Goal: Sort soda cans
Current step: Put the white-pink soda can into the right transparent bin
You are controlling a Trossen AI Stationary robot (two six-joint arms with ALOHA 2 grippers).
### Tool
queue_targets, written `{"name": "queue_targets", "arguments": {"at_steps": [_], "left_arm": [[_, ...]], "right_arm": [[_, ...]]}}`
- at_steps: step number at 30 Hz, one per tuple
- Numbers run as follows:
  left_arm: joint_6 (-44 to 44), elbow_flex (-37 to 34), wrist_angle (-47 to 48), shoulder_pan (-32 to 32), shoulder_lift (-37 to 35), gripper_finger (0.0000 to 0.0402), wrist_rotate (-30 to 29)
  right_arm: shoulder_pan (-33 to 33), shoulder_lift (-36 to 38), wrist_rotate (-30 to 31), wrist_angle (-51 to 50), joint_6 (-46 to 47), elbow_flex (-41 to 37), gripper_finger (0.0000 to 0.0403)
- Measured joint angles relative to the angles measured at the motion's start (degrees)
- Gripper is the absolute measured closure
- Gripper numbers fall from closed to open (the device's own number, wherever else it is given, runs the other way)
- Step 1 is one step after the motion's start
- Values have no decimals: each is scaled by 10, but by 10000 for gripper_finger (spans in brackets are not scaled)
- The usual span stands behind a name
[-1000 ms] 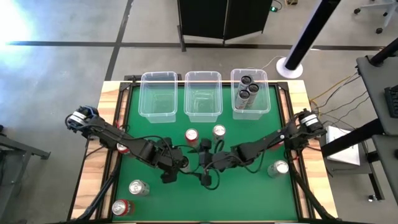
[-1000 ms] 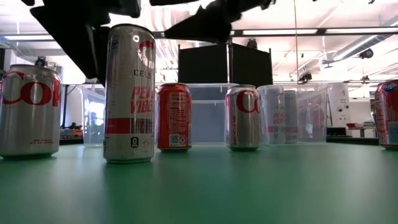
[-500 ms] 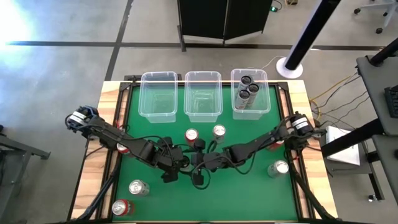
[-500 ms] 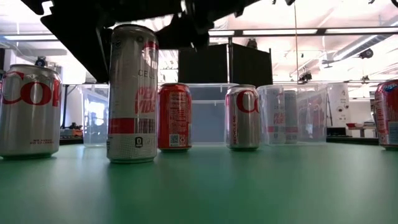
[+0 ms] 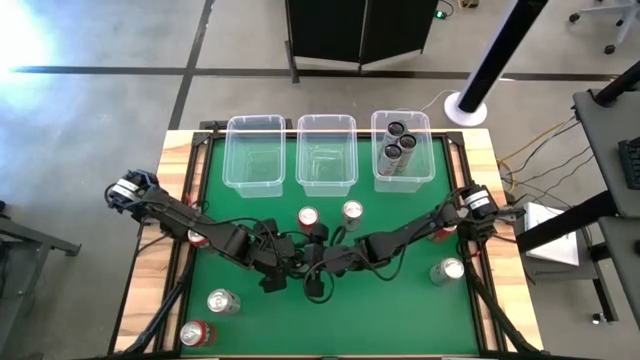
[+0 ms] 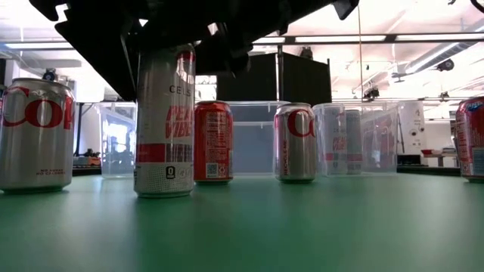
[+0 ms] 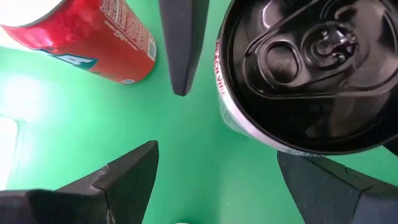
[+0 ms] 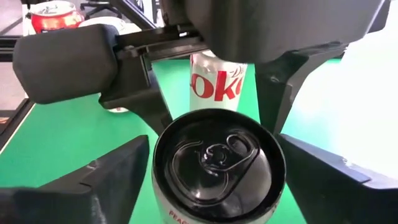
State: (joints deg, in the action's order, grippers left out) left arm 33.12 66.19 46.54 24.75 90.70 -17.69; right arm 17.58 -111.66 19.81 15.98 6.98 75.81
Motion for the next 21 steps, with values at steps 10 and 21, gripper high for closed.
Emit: {"name": "queue_targets", "arguments": {"at_steps": [10, 21], "left_arm": [[-5, 0, 14, 0, -2, 90, -13], [9, -9, 54, 15, -129, 90, -118]], "right_arm": [[0, 5, 3, 5, 0, 0, 155], [2, 101, 14, -145, 25, 7, 156]]}}
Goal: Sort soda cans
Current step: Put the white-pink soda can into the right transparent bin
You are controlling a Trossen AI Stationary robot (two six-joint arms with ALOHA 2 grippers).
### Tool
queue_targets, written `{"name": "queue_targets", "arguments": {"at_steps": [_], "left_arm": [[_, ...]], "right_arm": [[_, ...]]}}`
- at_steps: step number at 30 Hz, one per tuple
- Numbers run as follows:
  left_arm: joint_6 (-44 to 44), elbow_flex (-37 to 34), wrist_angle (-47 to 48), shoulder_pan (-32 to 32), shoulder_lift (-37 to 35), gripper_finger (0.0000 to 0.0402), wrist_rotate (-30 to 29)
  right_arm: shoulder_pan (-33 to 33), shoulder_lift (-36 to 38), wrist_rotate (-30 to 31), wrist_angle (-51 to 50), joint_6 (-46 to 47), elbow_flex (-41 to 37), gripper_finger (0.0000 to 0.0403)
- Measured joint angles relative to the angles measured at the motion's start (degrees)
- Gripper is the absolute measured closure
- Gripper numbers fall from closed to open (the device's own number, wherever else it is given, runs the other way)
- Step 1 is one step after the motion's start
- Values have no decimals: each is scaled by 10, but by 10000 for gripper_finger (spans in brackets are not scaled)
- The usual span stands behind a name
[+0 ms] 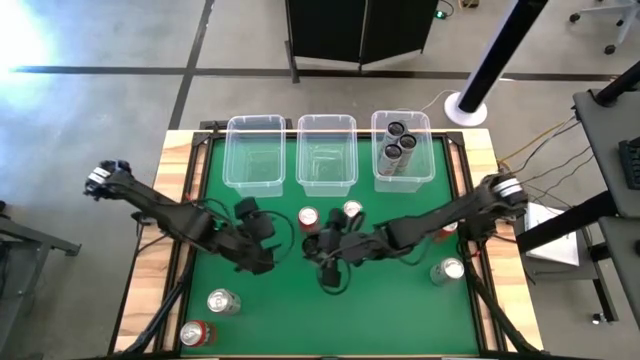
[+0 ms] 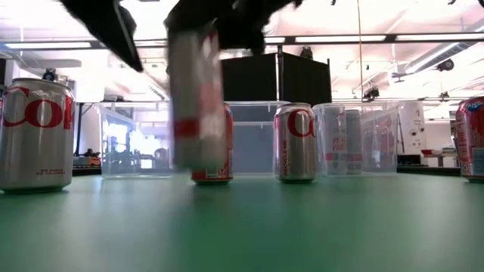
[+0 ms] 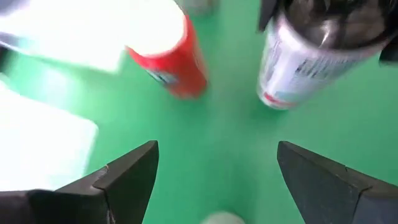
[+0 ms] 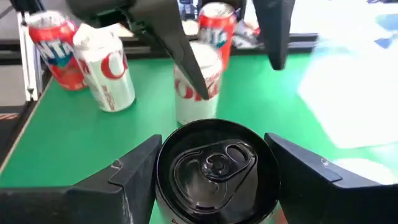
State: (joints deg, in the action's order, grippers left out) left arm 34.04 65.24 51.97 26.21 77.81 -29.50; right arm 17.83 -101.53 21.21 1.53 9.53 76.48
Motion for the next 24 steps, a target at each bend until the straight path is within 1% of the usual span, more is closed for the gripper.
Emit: {"name": "queue_targets", "arguments": {"at_steps": [2, 4, 7, 10, 12, 14, 16, 18, 20, 24], "left_arm": [[-2, -12, -36, 6, -27, 90, -43], [-23, -32, -101, 9, -54, 90, -79], [-90, -76, -241, 10, -80, 90, -90], [-187, -140, -424, 10, -95, 90, -76], [-239, -194, -565, 6, -100, 90, -48], [-276, -247, -693, -2, -100, 90, -10], [-292, -290, -785, -10, -100, 90, 4], [-296, -318, -841, -17, -99, 90, 5], [-295, -340, -860, -22, -99, 90, 8], [-264, -355, -864, -25, -98, 90, 10]], "right_arm": [[5, 35, 11, -35, 1, -4, 156], [15, 75, 43, -68, -3, -9, 156], [32, 139, 108, -108, -16, -14, 156], [45, 208, 188, -157, -19, -18, 156], [46, 249, 238, -209, -9, -20, 156], [45, 282, 291, -261, 15, -26, 156], [43, 315, 351, -304, 33, -38, 156], [37, 349, 409, -339, 59, -54, 156], [23, 383, 441, -379, 100, -74, 156], [-27, 439, 447, -421, 155, -121, 156]]}}
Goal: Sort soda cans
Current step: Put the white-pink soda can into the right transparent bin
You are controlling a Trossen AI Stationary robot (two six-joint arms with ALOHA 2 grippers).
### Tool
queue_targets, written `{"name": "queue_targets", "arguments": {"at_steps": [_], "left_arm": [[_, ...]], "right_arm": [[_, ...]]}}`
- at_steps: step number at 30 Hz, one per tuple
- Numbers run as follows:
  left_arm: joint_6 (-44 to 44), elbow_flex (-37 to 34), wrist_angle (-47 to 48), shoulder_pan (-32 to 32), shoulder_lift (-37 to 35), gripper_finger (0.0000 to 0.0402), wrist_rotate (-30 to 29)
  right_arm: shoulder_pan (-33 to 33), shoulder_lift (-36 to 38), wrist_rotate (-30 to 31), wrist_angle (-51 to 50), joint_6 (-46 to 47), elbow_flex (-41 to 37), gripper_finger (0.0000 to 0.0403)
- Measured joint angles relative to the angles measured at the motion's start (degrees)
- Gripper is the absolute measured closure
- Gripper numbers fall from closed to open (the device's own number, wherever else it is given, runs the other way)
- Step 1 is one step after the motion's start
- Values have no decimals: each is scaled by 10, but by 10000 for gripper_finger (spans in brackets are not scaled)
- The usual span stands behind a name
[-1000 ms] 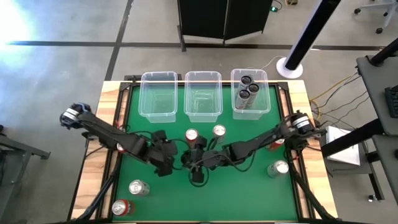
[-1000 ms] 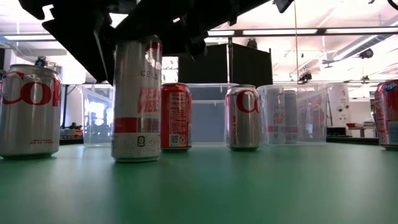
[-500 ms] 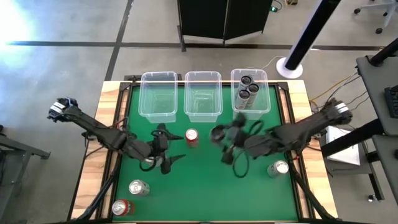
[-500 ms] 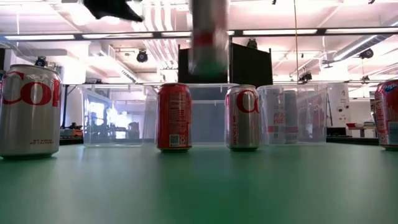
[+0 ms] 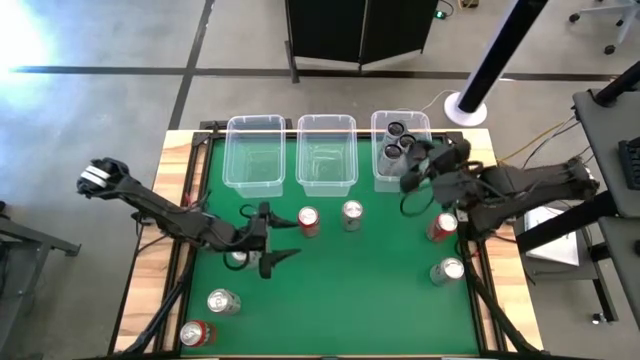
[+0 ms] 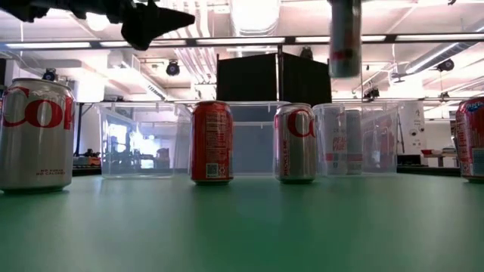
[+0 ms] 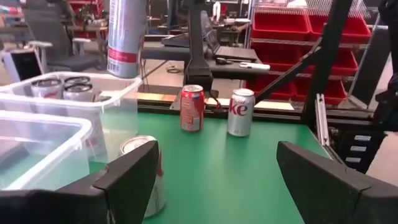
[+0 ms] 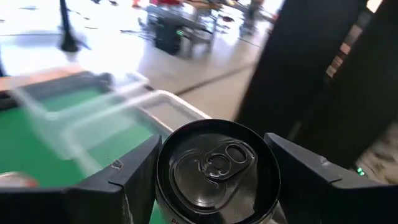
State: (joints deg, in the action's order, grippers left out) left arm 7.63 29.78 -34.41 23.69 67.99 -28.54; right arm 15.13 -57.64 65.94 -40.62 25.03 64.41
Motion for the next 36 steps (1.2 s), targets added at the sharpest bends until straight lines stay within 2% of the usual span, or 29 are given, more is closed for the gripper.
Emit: {"name": "queue_targets", "arguments": {"at_steps": [7, 11, 16, 21, 24, 31, 36], "left_arm": [[34, 0, 0, 0, 32, 90, 0], [34, 5, -14, 0, 62, 90, -3], [12, 36, -41, -7, 94, 90, -32], [1, 91, 20, -11, 98, 90, -34], [4, 109, 16, -8, 105, 90, -30], [0, 118, 16, -6, 123, 90, -22], [0, 112, 8, -7, 127, 90, -22]], "right_arm": [[-133, 82, -14, 2, 26, -86, 156], [-198, 100, -63, 24, 33, -121, 156], [-255, 91, -134, 87, -3, -159, 156], [-281, 80, -154, 127, -5, -193, 156], [-282, 77, -151, 130, 7, -214, 156], [-283, 77, -150, 183, 61, -283, 156], [-283, 72, -149, 264, 49, -334, 156]]}}
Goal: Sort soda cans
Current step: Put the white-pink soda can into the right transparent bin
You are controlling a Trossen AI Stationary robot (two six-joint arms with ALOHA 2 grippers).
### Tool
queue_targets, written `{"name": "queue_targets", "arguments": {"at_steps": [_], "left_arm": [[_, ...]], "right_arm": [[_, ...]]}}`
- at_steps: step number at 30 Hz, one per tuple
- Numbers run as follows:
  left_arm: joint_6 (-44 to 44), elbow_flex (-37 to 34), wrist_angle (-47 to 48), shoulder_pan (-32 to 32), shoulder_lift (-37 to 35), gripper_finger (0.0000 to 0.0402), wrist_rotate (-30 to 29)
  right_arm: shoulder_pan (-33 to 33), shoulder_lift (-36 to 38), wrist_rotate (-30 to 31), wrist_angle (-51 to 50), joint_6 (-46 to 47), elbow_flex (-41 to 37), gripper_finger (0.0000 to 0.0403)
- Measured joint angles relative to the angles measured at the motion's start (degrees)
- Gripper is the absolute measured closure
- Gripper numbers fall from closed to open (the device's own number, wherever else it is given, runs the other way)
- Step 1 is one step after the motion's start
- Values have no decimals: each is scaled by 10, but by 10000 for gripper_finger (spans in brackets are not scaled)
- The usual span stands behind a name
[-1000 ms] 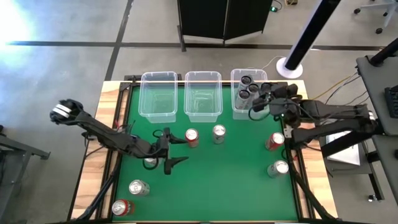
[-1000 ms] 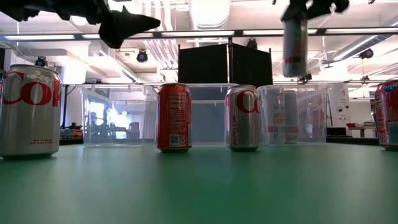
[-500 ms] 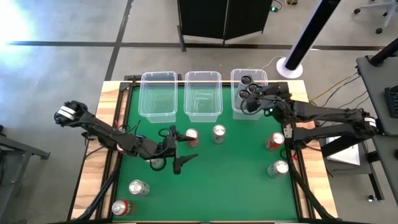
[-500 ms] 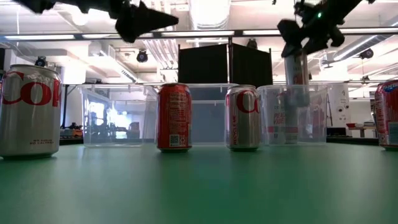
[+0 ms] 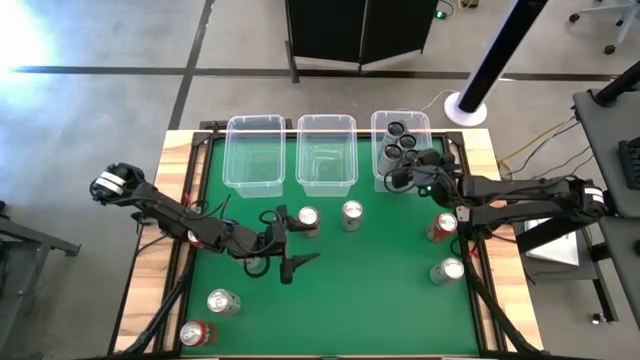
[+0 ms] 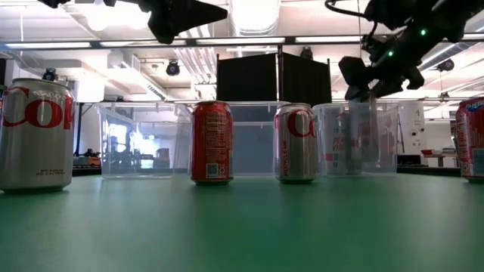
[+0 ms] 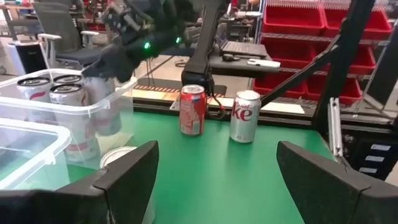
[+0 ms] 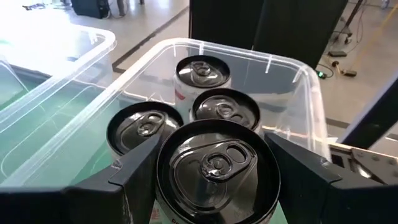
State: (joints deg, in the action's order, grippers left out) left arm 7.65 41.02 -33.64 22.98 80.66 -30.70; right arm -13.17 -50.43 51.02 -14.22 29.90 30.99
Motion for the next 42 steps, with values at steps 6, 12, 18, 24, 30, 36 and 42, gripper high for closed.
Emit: {"name": "queue_targets", "arguments": {"at_steps": [6, 12, 18, 24, 30, 36, 42], "left_arm": [[-1, 4, -2, 0, 3, 90, 19], [-9, 4, -2, 0, 3, 90, 24], [-11, 4, -2, 0, 3, 90, 28], [-13, 4, 0, 0, 3, 90, 29], [-18, 4, 4, 0, 3, 90, 43], [-18, 4, 7, 0, 3, 90, 43], [-25, 4, 7, 0, 3, 90, 43]], "right_arm": [[-1, -10, 2, 62, -5, -33, 156], [-3, -11, 14, 60, -10, -33, 147], [-3, -26, 15, 60, -10, -34, 129], [-2, -56, 34, 71, -7, -33, 142], [-3, -62, 36, 79, -8, -32, 115], [-3, -58, 33, 76, -15, -30, 87], [-1, -55, 14, 68, -65, 8, 70]]}}
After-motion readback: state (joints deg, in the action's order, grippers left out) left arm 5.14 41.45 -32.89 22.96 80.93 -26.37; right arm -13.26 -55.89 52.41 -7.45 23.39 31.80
